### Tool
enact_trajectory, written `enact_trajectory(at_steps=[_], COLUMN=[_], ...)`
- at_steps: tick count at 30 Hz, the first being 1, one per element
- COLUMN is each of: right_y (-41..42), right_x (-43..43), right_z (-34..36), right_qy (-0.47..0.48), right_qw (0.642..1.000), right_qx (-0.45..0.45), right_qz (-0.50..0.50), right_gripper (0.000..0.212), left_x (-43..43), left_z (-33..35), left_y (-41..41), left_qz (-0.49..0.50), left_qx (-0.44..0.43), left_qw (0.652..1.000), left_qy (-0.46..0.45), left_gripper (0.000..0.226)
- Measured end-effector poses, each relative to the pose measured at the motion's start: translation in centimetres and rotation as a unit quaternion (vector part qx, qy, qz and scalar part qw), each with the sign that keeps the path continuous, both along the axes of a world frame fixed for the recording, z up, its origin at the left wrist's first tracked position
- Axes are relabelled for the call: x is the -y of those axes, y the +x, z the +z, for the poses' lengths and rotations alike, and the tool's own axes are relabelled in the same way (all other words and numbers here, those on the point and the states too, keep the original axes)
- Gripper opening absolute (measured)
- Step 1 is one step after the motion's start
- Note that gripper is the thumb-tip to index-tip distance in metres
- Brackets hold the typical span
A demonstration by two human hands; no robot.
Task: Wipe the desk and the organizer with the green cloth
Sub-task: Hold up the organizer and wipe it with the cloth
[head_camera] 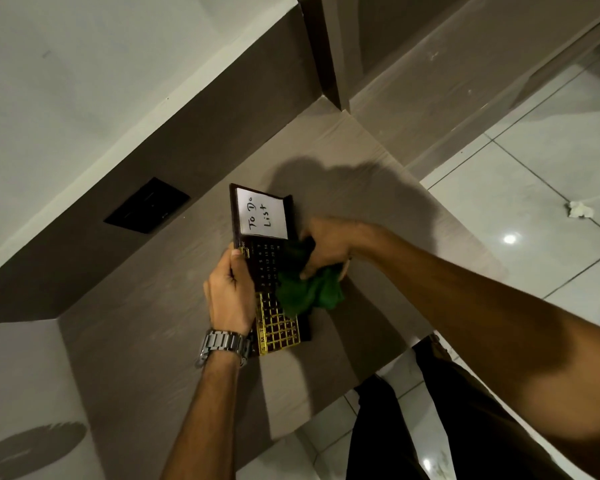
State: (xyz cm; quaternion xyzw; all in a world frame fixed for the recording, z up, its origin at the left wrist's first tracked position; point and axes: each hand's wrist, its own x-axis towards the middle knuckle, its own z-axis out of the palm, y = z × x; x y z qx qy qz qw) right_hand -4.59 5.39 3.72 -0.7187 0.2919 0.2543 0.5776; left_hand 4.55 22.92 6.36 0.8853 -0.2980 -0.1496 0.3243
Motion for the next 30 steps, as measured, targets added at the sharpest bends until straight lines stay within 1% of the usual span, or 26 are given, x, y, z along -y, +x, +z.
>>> enact_trajectory(at_steps=[1,2,4,5,6,7,8,9,10,11,12,14,15,16,17,18,19,20,21,22,23,24,25,27,28,30], right_y=[0.0,0.0,0.3,0.5,0.4,0.3,0.1,-0.3,-0.5,-0.7,-0.8,-0.9,-0.9,-0.9,-0.9,-1.1,-1.4,-1.7,-1.9,-2.0,-2.1,-2.1,-2.1,-2.4,-2.7,-3.4], right_x=[0.4,0.8,1.5,1.3,1.1,0.5,-0.2,-0.6,-0.7,-0.5,-0.1,0.4,0.4,0.2,0.1,0.3,0.8,1.7,2.5,3.1,3.2,2.9,2.2,0.1,-1.0,-2.6], right_z=[0.2,0.4,0.7,0.7,0.7,0.6,0.4,0.1,0.1,0.1,0.0,-0.2,-0.1,0.0,-0.1,0.0,0.2,0.6,1.0,1.4,1.7,1.8,1.8,1.1,0.7,0.2], right_qy=[-0.008,-0.041,-0.130,-0.148,-0.146,-0.113,-0.059,-0.010,0.014,0.003,-0.040,-0.150,-0.168,-0.156,-0.130,-0.113,-0.107,-0.107,-0.126,-0.161,-0.183,-0.190,-0.200,-0.229,-0.243,-0.257], right_qw=[1.000,0.998,0.977,0.969,0.972,0.984,0.995,0.999,0.999,0.999,0.994,0.967,0.964,0.975,0.988,0.993,0.993,0.990,0.977,0.951,0.925,0.909,0.906,0.928,0.939,0.946], right_qx=[0.006,0.028,0.069,0.078,0.073,0.054,0.022,-0.007,-0.018,-0.006,0.017,0.063,0.072,0.068,0.053,0.043,0.050,0.074,0.120,0.178,0.234,0.279,0.297,0.259,0.231,0.193], right_qz=[0.001,-0.035,-0.152,-0.184,-0.171,-0.125,-0.073,-0.037,-0.028,-0.050,-0.100,-0.194,-0.192,-0.142,-0.063,-0.007,-0.002,-0.049,-0.126,-0.194,-0.235,-0.246,-0.227,-0.139,-0.080,0.047], right_gripper=[0.036,0.038,0.044,0.045,0.044,0.040,0.039,0.039,0.041,0.042,0.043,0.046,0.044,0.040,0.037,0.038,0.040,0.041,0.040,0.040,0.040,0.043,0.047,0.057,0.058,0.052], left_x=[0.0,-0.1,-0.1,-0.4,-0.4,-0.5,-0.5,-0.6,-0.5,-0.3,-0.1,0.3,0.4,0.4,0.3,0.4,0.4,0.5,0.5,0.6,0.6,0.6,0.6,0.6,0.5,0.4], left_z=[0.0,0.0,-0.1,-0.2,-0.2,-0.2,-0.2,-0.1,-0.1,0.0,0.0,0.2,0.2,0.3,0.4,0.5,0.6,0.8,1.0,1.1,1.1,1.1,1.0,0.9,0.7,0.3], left_y=[-0.1,-0.2,-0.2,-0.1,-0.1,-0.1,-0.1,0.0,0.1,0.1,0.1,0.0,-0.1,-0.1,-0.1,-0.1,-0.2,-0.3,-0.3,-0.4,-0.4,-0.4,-0.4,-0.3,-0.2,0.0], left_qz=[-0.010,-0.017,-0.017,-0.013,-0.011,-0.007,-0.001,0.005,0.011,0.015,0.018,0.015,0.013,0.013,0.013,0.012,0.008,0.002,-0.003,-0.007,-0.008,-0.006,-0.002,0.005,0.006,0.006], left_qx=[0.001,-0.002,-0.012,-0.017,-0.021,-0.025,-0.029,-0.032,-0.035,-0.039,-0.044,-0.057,-0.061,-0.061,-0.060,-0.060,-0.061,-0.060,-0.056,-0.051,-0.050,-0.049,-0.049,-0.052,-0.052,-0.042], left_qw=[1.000,1.000,1.000,1.000,1.000,1.000,1.000,0.999,0.999,0.999,0.999,0.998,0.998,0.998,0.998,0.998,0.998,0.998,0.998,0.999,0.999,0.999,0.999,0.999,0.999,0.999], left_qy=[-0.001,-0.001,0.001,0.002,0.002,0.002,0.001,0.000,-0.001,0.000,0.003,0.007,0.006,0.005,0.006,0.004,-0.001,-0.005,-0.009,-0.013,-0.014,-0.012,-0.009,-0.004,-0.005,-0.006], left_gripper=[0.034,0.034,0.036,0.036,0.036,0.036,0.035,0.035,0.034,0.034,0.034,0.032,0.032,0.032,0.032,0.030,0.027,0.025,0.024,0.023,0.022,0.022,0.023,0.022,0.021,0.023])
